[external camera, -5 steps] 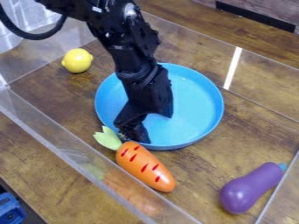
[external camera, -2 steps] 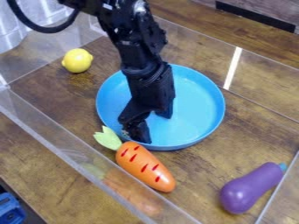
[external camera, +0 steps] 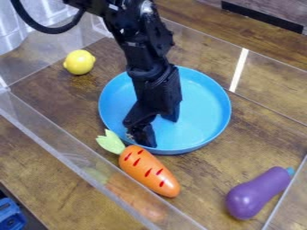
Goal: Move the carrot to the right side
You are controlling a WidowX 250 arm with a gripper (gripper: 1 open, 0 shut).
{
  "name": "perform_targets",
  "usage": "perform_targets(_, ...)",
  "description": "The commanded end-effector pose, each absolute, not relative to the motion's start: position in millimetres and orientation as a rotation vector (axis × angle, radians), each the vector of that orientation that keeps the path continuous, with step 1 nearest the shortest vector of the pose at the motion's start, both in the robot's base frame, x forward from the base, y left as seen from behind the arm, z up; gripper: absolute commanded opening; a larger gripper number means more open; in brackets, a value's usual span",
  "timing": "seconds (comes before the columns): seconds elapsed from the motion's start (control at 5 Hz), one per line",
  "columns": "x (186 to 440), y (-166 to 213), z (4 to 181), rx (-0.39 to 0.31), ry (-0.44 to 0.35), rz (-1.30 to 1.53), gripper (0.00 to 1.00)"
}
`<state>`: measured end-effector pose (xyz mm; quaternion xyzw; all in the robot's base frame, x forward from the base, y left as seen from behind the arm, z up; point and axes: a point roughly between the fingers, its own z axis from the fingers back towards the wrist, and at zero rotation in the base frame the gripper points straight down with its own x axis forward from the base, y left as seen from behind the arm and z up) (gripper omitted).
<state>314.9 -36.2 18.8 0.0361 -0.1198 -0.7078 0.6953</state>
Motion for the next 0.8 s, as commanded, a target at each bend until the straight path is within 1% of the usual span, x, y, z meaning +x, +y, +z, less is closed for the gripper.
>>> perform_targets(0.0,292.0,-35.3,-1.2,0.03,-0.202,-1.614,1.0)
perform_targets(0.6,278.5,-33.8,5.1,0.032,-0.184,-1.604,1.0)
